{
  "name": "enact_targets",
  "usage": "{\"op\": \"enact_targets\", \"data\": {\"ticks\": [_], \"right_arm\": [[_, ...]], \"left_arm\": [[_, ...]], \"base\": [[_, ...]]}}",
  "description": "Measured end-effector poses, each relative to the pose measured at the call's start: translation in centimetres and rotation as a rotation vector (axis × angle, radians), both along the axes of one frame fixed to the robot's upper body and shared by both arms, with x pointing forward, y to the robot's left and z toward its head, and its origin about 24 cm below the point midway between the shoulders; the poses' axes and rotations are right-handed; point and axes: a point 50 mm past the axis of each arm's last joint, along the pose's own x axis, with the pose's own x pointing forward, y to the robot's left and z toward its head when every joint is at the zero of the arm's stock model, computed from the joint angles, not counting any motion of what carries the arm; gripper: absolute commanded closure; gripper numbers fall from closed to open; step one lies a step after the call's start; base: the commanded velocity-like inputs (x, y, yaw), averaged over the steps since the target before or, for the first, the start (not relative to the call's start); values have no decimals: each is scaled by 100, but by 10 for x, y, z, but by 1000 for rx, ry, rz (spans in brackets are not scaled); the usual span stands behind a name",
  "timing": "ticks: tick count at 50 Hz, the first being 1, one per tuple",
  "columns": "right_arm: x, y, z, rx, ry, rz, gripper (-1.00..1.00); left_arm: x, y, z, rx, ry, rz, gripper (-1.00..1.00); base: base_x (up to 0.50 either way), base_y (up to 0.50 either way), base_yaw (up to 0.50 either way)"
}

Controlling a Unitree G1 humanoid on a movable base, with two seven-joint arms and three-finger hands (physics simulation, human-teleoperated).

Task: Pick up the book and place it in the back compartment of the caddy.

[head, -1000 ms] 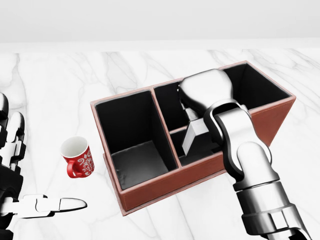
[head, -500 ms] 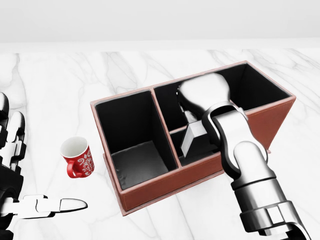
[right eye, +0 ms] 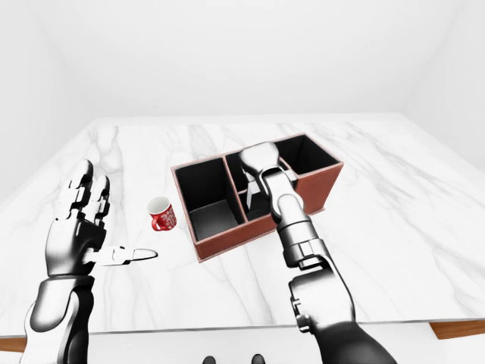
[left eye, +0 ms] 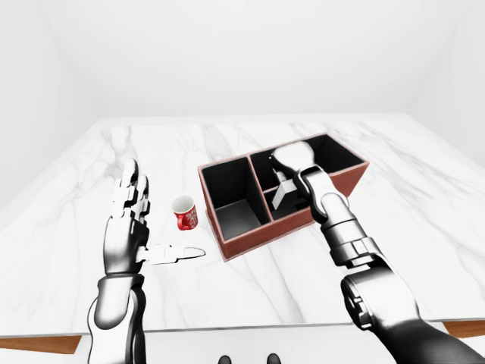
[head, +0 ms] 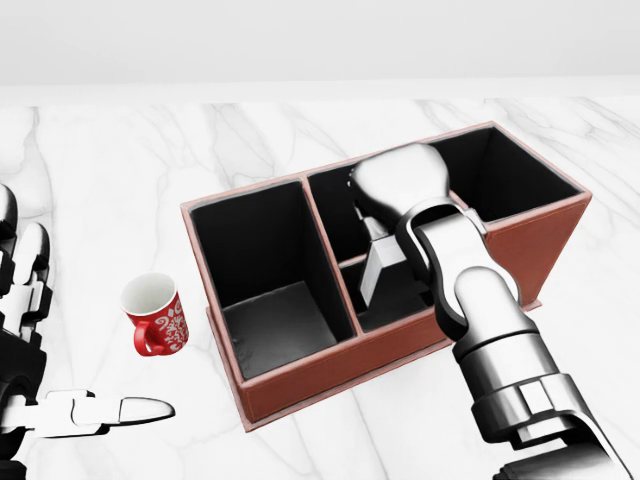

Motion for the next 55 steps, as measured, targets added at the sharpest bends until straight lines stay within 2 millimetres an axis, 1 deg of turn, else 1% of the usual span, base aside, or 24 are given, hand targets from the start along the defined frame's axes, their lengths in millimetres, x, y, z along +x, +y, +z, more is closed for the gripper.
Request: {"op": "enact_targets", "data": {"ticks": [19, 55], "right_arm": [[7, 2, -10, -8, 13, 5, 100], [9, -1, -21, -7, 29, -1, 100]], "left_arm": [[0, 0, 1, 1, -3, -1, -100], [-1, -1, 0, 1, -2, -5, -100]], "base": [[0, 0, 0], [0, 0, 0]]}}
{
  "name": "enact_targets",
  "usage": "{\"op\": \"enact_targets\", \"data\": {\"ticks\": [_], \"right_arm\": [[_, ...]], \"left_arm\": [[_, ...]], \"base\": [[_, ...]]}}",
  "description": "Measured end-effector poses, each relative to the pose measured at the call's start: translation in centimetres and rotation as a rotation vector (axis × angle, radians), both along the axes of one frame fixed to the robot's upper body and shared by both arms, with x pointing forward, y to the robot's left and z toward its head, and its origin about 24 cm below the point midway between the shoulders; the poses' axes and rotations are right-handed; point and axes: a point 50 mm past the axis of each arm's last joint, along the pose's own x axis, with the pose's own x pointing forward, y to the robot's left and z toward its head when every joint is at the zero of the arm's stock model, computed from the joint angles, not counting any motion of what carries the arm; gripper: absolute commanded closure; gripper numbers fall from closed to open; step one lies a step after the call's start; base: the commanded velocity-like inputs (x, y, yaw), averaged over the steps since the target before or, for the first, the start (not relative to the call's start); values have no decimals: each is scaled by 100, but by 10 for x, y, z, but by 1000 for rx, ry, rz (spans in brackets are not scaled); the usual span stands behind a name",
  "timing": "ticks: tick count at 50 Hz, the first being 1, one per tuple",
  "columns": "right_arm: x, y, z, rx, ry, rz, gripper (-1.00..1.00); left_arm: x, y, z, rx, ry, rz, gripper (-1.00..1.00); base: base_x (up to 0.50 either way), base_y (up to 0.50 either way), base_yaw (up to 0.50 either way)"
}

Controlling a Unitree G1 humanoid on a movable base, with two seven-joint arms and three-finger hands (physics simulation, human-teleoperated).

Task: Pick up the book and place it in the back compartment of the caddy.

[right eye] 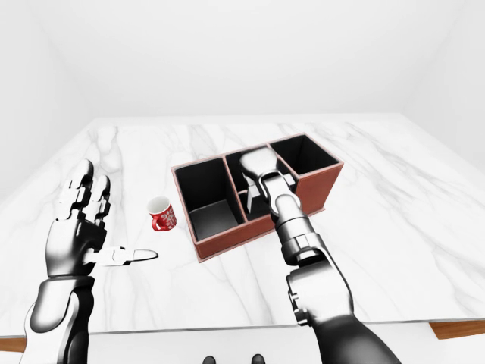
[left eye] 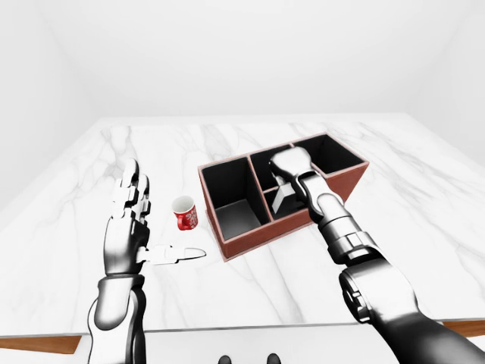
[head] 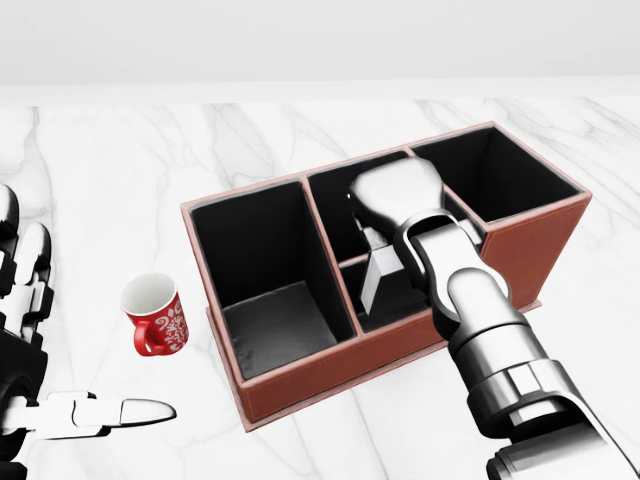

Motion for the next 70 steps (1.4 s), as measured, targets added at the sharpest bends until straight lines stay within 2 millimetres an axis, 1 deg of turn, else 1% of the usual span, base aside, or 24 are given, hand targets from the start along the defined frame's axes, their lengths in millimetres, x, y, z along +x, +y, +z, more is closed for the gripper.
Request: {"op": "enact_targets", "data": {"ticks": [2, 3, 5, 6, 29, 38, 53, 70], "right_arm": [[0, 0, 0, 1, -1, 0, 100], [0, 0, 0, 1, -1, 1, 84], [1, 0, 1, 0, -7, 2, -96], [1, 1, 1, 0, -11, 2, -100], [0, 3, 10, 12, -49, 11, -100], [-4, 2, 20, 33, -69, 13, -100], [-26, 0, 49, 121, -121, 30, -100], [-59, -11, 77, 239, -187, 54, -100]], "left_arm": [[0, 0, 0, 0, 0, 0, -100], [0, 0, 0, 0, 0, 0, -100], [0, 0, 0, 0, -1, -1, -100], [0, 0, 0, 0, -1, -1, -100], [0, 0, 0, 0, -1, -1, -100], [0, 0, 0, -1, 1, -2, -100], [-1, -1, 0, 0, 0, -4, -100], [-2, -2, 2, 3, -7, -9, -100]], "base": [[0, 0, 0], [0, 0, 0], [0, 0, 0], [0, 0, 0], [0, 0, 0], [0, 0, 0], [0, 0, 0], [0, 0, 0]]}}
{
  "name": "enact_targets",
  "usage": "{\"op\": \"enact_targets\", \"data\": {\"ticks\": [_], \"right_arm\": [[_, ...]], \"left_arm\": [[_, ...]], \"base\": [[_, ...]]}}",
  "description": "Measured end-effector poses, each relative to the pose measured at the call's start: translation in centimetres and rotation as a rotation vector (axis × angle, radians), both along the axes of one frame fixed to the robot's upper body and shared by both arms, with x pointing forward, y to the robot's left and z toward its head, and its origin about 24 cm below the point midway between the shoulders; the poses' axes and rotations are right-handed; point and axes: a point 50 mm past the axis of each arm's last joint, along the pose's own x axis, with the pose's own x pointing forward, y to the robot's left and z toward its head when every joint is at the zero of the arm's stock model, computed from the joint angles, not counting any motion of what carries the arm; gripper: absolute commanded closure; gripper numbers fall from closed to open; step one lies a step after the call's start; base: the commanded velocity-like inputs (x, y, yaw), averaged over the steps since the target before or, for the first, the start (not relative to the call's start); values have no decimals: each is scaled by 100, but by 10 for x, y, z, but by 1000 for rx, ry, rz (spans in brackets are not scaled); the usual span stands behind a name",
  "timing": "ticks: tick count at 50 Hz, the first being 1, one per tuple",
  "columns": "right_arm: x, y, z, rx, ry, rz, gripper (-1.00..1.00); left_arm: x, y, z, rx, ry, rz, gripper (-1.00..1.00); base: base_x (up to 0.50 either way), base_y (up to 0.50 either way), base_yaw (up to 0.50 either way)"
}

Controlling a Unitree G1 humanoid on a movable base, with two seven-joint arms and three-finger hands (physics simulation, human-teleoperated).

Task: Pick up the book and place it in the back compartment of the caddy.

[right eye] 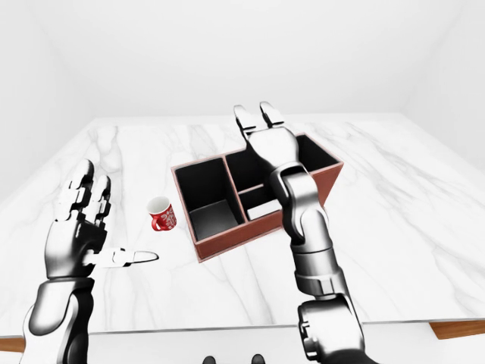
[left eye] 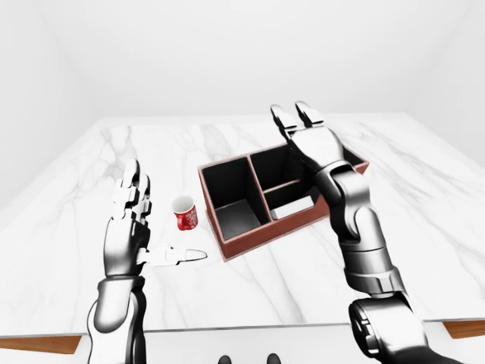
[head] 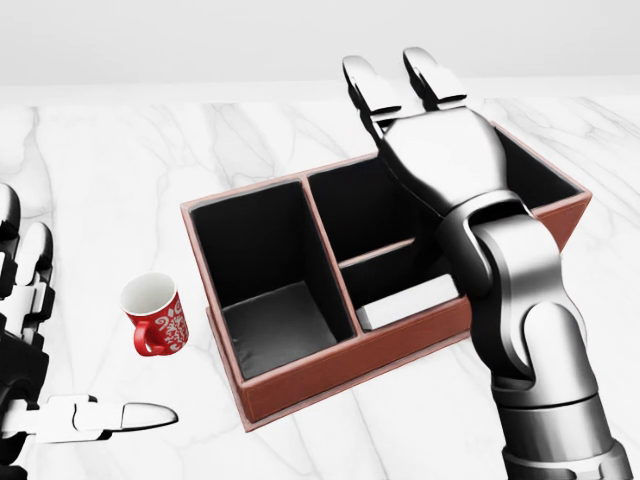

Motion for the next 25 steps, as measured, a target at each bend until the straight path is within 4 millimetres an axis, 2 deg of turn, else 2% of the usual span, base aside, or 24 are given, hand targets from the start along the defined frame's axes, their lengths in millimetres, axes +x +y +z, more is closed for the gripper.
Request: {"op": "enact_targets", "data": {"ticks": [25], "right_arm": [[-80, -39, 36, 315, -101, 52, -100]], "left_arm": [[-7, -3, 7, 11, -29, -13, -100]], "base": [[0, 0, 0]]}}
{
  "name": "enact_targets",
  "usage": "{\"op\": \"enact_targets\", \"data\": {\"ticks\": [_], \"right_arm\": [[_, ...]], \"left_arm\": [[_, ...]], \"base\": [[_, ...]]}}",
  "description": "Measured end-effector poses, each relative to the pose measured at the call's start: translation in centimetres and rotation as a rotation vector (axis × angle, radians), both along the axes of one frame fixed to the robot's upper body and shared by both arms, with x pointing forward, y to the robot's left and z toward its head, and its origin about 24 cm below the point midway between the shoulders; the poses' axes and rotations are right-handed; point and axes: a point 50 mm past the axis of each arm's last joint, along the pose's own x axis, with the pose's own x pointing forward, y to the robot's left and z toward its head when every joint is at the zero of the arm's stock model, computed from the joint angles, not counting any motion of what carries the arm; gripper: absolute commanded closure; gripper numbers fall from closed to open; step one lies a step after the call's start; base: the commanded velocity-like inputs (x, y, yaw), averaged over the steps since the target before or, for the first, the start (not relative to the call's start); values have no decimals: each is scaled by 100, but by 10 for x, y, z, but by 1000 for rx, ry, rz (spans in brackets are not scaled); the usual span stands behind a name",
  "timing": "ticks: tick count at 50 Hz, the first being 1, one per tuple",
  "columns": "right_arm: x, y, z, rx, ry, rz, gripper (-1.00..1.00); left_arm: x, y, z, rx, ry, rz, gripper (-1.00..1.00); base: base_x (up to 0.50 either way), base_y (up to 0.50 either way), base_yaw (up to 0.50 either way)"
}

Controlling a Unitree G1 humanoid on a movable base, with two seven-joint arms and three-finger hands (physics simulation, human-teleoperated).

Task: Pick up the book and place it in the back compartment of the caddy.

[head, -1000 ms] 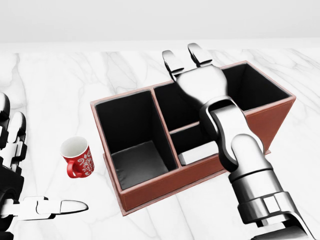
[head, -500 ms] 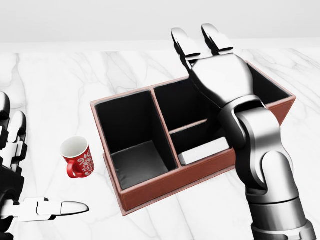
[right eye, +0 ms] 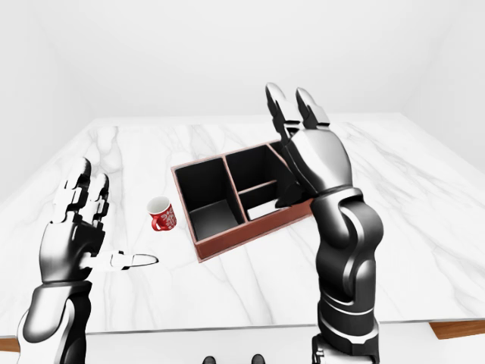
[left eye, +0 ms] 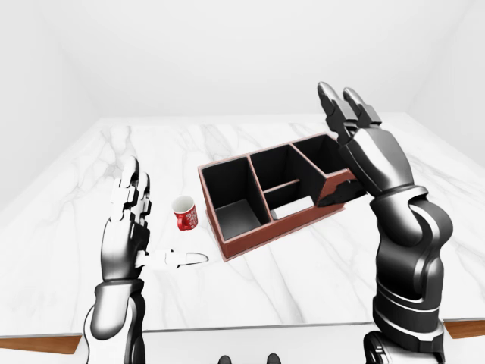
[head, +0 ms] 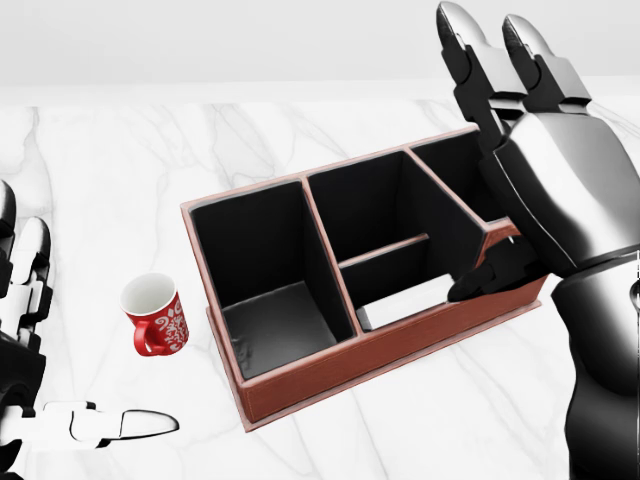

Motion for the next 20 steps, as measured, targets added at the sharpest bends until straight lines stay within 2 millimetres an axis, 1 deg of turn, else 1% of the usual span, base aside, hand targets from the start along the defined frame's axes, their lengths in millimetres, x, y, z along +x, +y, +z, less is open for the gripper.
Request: {"op": "enact_targets", "data": {"ticks": [7, 11, 14, 16, 20], "right_arm": [[-21, -4, 7, 21, -41, 49, -100], [-24, -5, 2, 38, -27, 62, -100], [-14, -9, -11, 58, 19, 39, -100], [-1, -12, -23, 69, 59, 12, -100], [29, -17, -54, 75, 135, -44, -100]], "left_arm": [[-1, -1, 0, 2, -1, -2, -100], [-1, -1, 0, 2, 2, -2, -100], [0, -1, -1, 2, 5, -3, -100], [0, -1, -1, 2, 5, -3, -100], [0, -1, -1, 2, 5, -3, -100]], "base": [[0, 0, 0], [0, 0, 0], [0, 0, 0], [0, 0, 0], [0, 0, 0]]}}
